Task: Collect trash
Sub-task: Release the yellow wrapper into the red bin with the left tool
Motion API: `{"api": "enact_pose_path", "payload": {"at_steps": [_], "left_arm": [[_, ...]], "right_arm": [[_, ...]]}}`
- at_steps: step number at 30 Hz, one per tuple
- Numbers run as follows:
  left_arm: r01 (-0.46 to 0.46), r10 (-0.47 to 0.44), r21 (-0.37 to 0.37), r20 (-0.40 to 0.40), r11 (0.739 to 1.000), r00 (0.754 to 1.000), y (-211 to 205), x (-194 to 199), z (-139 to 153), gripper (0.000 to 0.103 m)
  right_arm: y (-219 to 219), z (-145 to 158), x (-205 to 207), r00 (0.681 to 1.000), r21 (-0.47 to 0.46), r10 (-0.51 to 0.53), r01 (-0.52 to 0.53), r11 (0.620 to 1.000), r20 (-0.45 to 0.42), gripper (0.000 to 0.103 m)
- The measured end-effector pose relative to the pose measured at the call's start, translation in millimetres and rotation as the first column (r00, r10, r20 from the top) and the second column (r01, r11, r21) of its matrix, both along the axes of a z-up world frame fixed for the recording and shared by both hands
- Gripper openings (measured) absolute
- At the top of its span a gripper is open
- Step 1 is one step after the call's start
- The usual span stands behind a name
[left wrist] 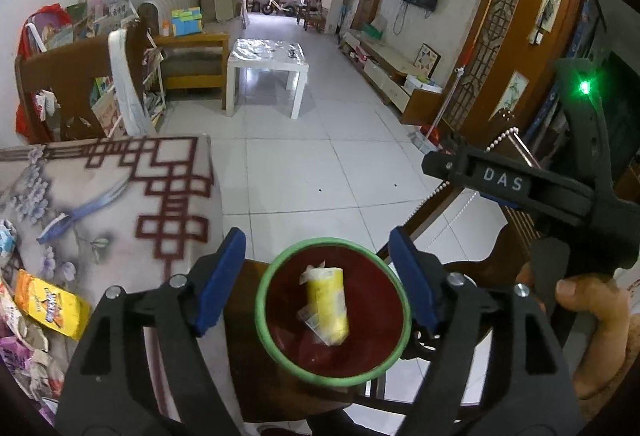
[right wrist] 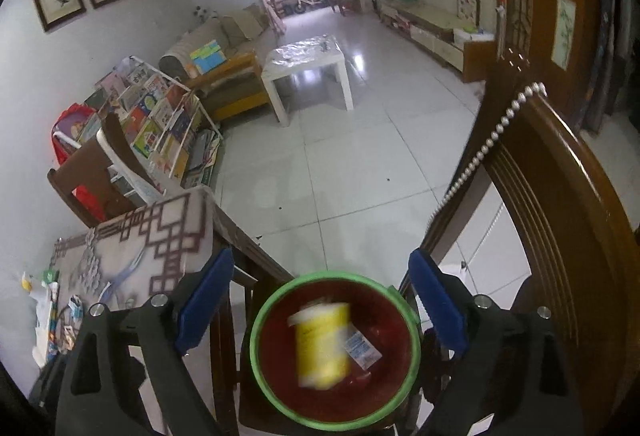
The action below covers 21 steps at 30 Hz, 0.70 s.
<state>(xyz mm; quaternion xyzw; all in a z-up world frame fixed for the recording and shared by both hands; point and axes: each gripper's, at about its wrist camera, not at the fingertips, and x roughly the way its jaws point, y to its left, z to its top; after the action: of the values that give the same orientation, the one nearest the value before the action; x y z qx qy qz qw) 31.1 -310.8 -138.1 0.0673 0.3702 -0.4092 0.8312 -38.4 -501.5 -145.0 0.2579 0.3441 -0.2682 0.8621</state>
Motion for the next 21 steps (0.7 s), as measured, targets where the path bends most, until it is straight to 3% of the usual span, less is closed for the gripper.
{"api": "enact_pose_path", "payload": {"at_steps": [7,14,18,21], "left_arm": [[-0.122,0.124,-0.040,0.049,0.992,0.991,44.2,5.5,33.0,0.075],[-0.249,0.257,-0.111,0.068,0.962,0.964,104.4,4.0,55.2,0.081],[-0.374,0.379,-0.112,0.035,0.921,0.925,152.8,3.7,49.1,0.081],[-0.481,0.484,-0.117,-0.006,0.869,0.875,198.9,2.1,40.9,0.081]], "right_arm": [[21.5,10.3,13.7,0.997,-0.018,0.073,-0.073,0.997,0.014,0.087],[55.9,30.3,29.7,0.982,-0.065,0.183,-0.180,0.981,0.038,0.087],[88.9,34.8,40.3,0.961,-0.087,0.274,-0.270,0.959,0.035,0.088],[117.0,31.7,51.7,0.939,-0.084,0.345,-0.342,0.936,0.018,0.088]]}}
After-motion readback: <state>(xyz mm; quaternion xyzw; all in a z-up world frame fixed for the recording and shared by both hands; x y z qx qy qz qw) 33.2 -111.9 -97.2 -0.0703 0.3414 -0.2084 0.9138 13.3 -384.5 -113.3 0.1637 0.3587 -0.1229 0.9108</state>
